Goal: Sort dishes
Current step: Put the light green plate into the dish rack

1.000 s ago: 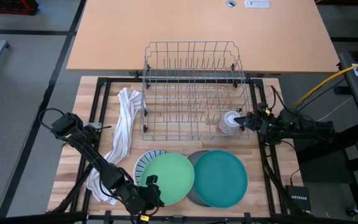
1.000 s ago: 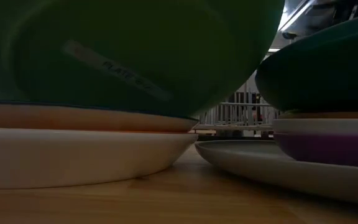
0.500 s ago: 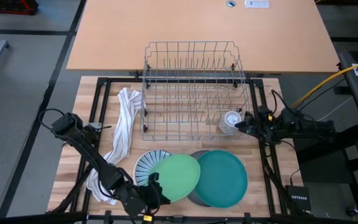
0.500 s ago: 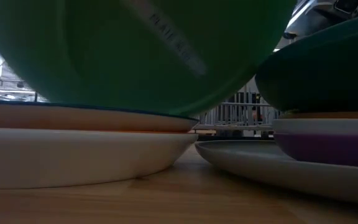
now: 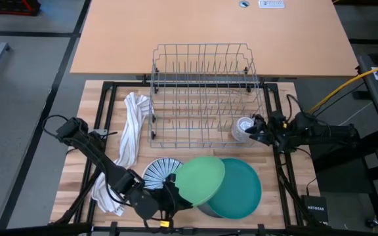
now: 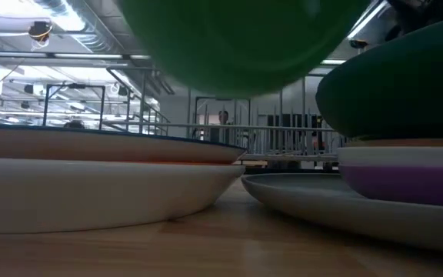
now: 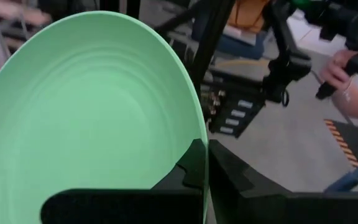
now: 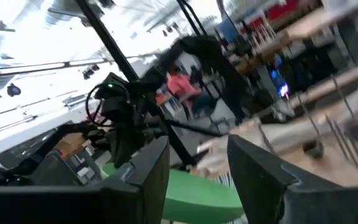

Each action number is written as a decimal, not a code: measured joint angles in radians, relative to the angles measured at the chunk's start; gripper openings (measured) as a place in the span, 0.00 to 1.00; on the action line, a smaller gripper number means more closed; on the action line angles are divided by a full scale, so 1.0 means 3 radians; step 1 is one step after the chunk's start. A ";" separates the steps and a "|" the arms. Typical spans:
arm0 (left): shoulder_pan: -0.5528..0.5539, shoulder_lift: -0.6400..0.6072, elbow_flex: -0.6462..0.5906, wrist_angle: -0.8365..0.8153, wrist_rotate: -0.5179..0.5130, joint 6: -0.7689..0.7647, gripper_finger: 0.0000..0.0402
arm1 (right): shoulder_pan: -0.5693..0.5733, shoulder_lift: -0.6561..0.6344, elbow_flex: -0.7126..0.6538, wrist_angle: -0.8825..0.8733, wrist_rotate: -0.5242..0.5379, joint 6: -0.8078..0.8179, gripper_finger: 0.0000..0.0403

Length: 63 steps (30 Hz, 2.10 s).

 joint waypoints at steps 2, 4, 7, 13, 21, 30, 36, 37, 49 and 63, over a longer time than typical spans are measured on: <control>0.0030 0.0000 0.0110 0.0003 -0.0035 0.0058 0.00 | 0.0000 0.0000 0.0000 0.0146 0.0001 -0.0114 0.41; 0.0070 -0.0001 0.0224 0.0025 -0.0050 0.0106 0.00 | 0.0000 0.0000 0.0000 0.0277 0.0004 -0.0228 0.41; 0.0130 -0.0004 0.0387 0.0055 -0.0060 0.0255 0.00 | 0.0000 -0.0001 0.0016 0.0359 0.0063 -0.0447 0.41; 0.0321 -0.0039 0.0632 0.0191 -0.0098 0.0671 0.00 | 0.0000 -0.0001 0.0093 0.0350 0.0513 -0.0766 0.41; 0.0839 -0.0276 0.0661 0.0182 -0.0161 0.0947 0.00 | 0.0000 -0.0001 0.0111 0.0340 0.0936 -0.0906 0.41; 0.1686 -0.0394 0.0661 0.0198 0.0115 0.1090 0.00 | 0.0000 -0.0001 0.0112 0.0308 0.0997 -0.0945 0.41; 0.2361 -0.0370 0.0559 0.0283 0.0687 0.0750 0.00 | 0.0000 -0.0001 0.0114 0.0182 0.1025 -0.1005 0.41; 0.2459 -0.0368 0.0520 0.0347 0.0744 0.0685 0.00 | 0.0000 -0.0001 0.0114 0.0150 0.1057 -0.1005 0.41; 0.3265 -0.0364 0.0019 0.1410 0.1211 -0.0220 0.00 | 0.0000 -0.0001 0.0114 0.0048 0.1401 -0.1054 0.41; 0.3691 -0.0270 -0.0703 0.2612 0.1317 -0.0925 0.00 | 0.0000 -0.0001 0.0114 -0.0137 0.1407 -0.1057 0.41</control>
